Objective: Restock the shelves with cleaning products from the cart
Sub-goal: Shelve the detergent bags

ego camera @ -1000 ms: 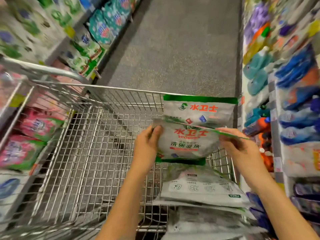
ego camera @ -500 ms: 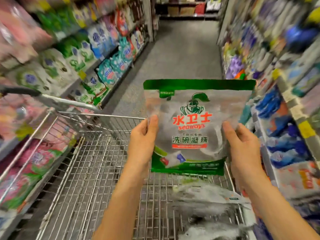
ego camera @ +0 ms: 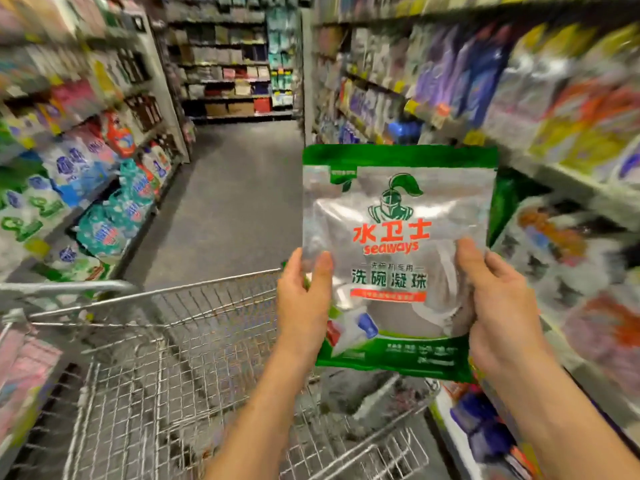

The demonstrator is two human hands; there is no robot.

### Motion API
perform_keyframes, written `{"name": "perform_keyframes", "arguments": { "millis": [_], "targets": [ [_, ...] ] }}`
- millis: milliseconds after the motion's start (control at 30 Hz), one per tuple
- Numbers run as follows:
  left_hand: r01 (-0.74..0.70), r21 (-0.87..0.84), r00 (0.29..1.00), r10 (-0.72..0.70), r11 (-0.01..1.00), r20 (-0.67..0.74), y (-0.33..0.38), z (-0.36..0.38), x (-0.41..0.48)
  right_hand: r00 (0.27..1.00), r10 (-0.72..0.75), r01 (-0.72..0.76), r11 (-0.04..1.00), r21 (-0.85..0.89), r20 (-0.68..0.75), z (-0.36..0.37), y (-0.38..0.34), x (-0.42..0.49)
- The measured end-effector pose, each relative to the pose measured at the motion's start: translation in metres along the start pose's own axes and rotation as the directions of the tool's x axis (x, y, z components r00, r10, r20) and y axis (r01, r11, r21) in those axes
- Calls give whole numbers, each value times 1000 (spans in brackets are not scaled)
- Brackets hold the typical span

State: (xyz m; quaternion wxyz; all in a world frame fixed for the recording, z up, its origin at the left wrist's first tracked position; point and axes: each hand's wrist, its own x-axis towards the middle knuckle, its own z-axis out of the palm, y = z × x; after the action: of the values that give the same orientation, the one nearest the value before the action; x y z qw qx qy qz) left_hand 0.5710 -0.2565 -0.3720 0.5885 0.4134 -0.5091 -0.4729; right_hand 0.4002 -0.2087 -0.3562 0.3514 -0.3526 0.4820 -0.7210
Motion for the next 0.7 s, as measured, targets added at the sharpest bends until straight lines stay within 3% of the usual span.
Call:
{"name": "perform_keyframes", "arguments": {
  "millis": [100,200,300,533,700],
  "targets": [
    [-58,1,996,58,998,72,16,13,-27,997,-60,57,997,-57,-42,-29,-24,-35],
    [-23,-41,984,29,999,173,28,33,-53,990,-118,106,985,-134,-82,-62,-45,-74],
    [-19,-65,953,38,998,300,32,61,-81,957,-207,167,966,-199,-204,-94,-63,-115],
    [-39,-184,820,137,982,556,48,140,-159,831,-311,195,939,-282,-461,-167,-115,-201],
    [-27,-243,724,186,970,664,77,198,-227,736,-378,177,908,-380,-562,-221,-155,-264]
  ]
}}
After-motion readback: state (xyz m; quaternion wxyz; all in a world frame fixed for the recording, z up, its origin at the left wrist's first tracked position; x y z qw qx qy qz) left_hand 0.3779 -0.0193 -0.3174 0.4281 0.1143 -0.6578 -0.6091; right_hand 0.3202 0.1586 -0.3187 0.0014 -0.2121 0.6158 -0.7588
